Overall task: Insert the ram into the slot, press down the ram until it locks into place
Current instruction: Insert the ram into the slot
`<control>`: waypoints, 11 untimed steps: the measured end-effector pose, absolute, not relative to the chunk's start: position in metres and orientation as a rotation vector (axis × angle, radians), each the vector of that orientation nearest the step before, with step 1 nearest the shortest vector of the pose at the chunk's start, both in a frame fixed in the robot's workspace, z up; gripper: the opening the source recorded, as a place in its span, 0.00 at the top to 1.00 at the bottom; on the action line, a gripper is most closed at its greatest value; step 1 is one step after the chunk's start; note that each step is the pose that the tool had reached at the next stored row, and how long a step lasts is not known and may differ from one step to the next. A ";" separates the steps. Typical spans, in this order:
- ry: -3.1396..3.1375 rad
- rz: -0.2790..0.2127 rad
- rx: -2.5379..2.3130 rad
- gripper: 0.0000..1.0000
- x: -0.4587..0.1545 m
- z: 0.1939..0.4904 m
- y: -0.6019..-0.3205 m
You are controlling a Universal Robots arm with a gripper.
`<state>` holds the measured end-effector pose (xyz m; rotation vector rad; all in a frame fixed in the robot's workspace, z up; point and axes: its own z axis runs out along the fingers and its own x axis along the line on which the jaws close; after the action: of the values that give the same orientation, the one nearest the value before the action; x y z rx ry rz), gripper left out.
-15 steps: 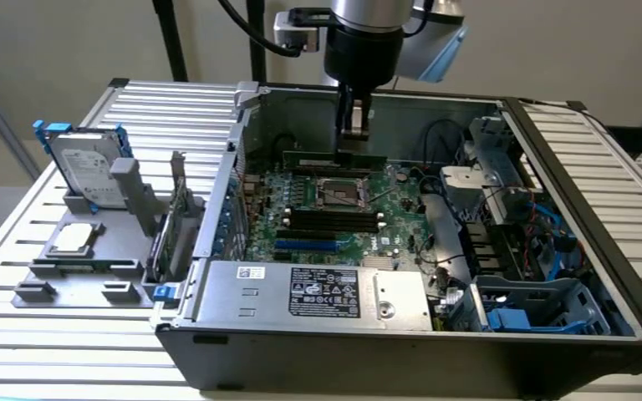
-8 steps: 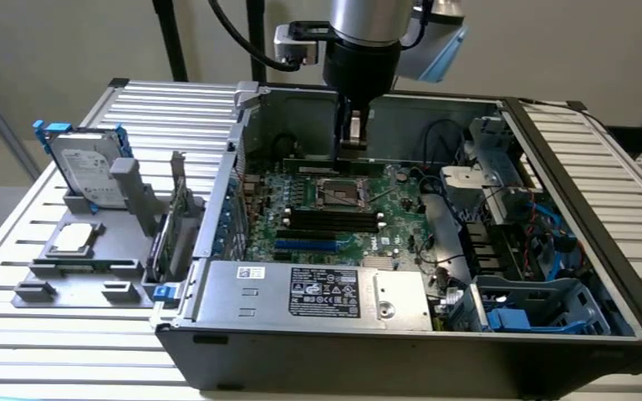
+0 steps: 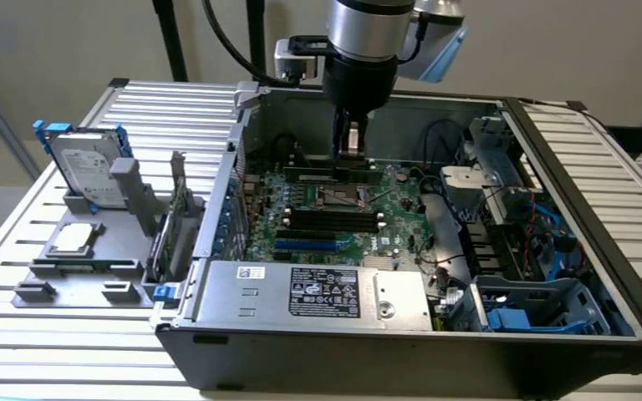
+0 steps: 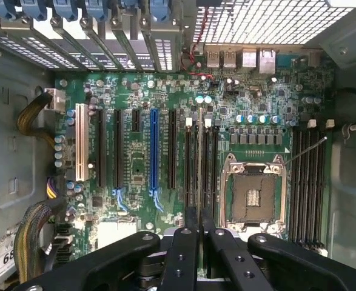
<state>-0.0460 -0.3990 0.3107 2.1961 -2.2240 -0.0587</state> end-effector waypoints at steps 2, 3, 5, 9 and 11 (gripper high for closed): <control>-2.224 -0.059 2.196 0.87 -0.046 0.307 -0.399; -2.224 -0.059 2.196 0.87 -0.046 0.305 -0.399; -2.224 -0.059 2.196 0.87 -0.046 0.302 -0.399; -2.224 -0.059 2.196 0.87 -0.046 0.294 -0.399; -2.224 -0.059 2.196 0.87 -0.046 0.291 -0.399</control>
<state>-0.0461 -0.3991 0.2907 2.1959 -2.2241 -0.0588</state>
